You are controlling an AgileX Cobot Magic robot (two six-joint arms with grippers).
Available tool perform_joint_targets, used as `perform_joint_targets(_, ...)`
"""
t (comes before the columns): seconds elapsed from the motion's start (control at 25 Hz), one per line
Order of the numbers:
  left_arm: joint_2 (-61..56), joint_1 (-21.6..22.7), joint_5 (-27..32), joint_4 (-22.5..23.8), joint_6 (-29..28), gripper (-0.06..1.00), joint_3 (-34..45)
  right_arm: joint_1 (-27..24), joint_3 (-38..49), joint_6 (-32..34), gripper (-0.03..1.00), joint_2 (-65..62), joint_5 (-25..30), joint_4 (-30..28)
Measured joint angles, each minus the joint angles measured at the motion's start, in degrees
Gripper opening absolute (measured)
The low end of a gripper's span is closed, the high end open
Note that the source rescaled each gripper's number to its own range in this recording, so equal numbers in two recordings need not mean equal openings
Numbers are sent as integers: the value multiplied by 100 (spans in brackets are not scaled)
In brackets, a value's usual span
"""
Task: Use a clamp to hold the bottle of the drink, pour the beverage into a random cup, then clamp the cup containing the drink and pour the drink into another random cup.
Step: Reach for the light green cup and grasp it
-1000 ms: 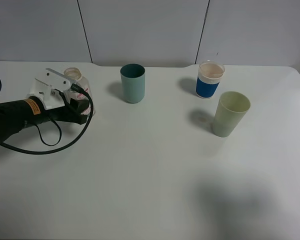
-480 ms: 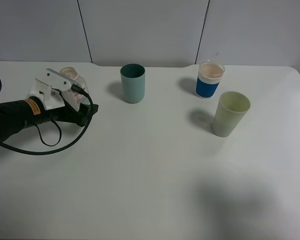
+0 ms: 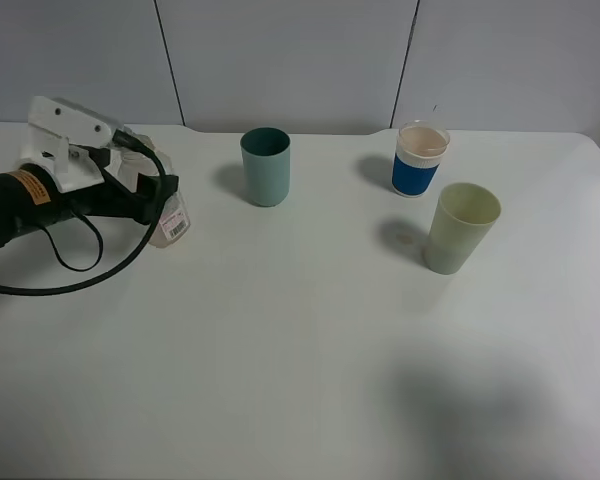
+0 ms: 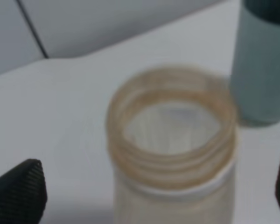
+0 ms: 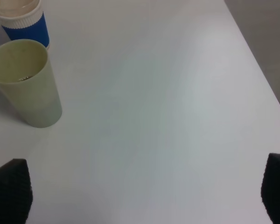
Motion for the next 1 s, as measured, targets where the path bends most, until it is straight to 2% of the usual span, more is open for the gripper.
perform_joint_targets(0.16,-732,0,34,-413,5,100,392,0,0,0,95,0,0,0)
perform_joint_targets(0.32,-1263,0,101,-578,5,100,713,0,0,0,95,0,0,0)
perform_joint_targets(0.52,-1867,0,354,-1021,5,100,894,0,0,0,95,0,0,0)
perform_joint_targets(0.56,-2164,0,583,-1288,6,100,915,0,0,0,95,0,0,0)
perform_joint_targets(0.68,-2587,0,930,-1569,121,100,919,0,0,0,95,0,0,0)
perform_joint_targets(0.76,-3213,0,1420,-1962,461,100,919,0,0,0,95,0,0,0)
perform_joint_targets(0.8,-3213,0,1420,-1962,461,100,919,0,0,0,95,0,0,0)
perform_joint_targets(0.88,-3710,0,1844,-2234,846,100,919,0,0,0,95,0,0,0)
perform_joint_targets(1.0,-4221,0,2200,-2348,1016,100,913,0,0,0,95,0,0,0)
